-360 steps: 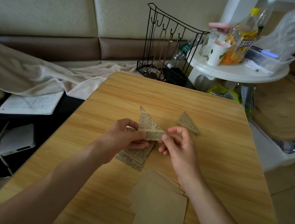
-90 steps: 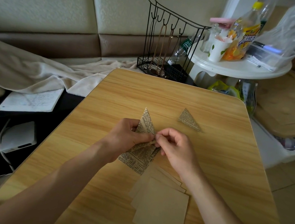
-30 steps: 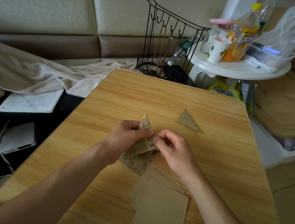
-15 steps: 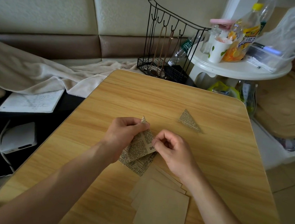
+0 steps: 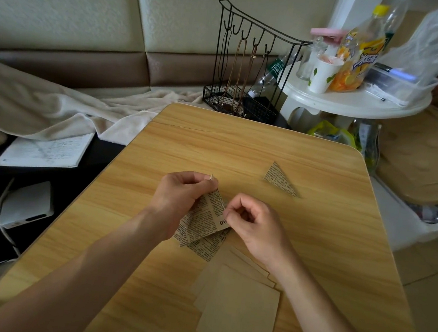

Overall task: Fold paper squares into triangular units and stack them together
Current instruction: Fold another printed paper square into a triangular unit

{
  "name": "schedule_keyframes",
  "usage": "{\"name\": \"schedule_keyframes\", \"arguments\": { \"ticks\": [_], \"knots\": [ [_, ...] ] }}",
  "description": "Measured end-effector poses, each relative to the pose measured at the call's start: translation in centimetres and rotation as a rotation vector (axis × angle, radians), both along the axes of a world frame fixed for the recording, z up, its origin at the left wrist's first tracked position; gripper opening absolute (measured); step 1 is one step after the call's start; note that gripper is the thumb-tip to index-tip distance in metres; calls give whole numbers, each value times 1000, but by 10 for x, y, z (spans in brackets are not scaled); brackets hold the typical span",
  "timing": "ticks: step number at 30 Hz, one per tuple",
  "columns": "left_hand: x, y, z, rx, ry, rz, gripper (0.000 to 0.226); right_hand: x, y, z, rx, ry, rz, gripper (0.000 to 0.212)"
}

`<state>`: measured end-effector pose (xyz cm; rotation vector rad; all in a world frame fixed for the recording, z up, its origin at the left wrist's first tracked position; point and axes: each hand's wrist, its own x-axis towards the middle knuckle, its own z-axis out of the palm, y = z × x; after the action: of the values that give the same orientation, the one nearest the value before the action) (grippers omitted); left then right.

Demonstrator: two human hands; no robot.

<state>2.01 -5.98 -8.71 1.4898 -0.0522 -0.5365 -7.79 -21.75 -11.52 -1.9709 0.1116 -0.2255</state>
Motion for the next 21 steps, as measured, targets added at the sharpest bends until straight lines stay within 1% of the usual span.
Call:
{"name": "schedule_keyframes", "arguments": {
  "ticks": [6, 13, 15, 18, 21],
  "knots": [
    [0, 0, -2, 1, 8, 16, 27, 1, 0, -2, -10, 5, -12, 23],
    [0, 0, 0, -59, 63, -16, 29, -2, 1, 2, -16, 6, -15, 23],
    [1, 1, 1, -59, 67, -28, 25, -2, 1, 3, -25, 5, -13, 21],
    [0, 0, 1, -40, 58, -20, 12, -3, 1, 4, -14, 4, 10, 23],
    [-2, -1, 3, -24, 32, -14, 14, -2, 1, 3, -8, 11, 22, 20]
  ]
}}
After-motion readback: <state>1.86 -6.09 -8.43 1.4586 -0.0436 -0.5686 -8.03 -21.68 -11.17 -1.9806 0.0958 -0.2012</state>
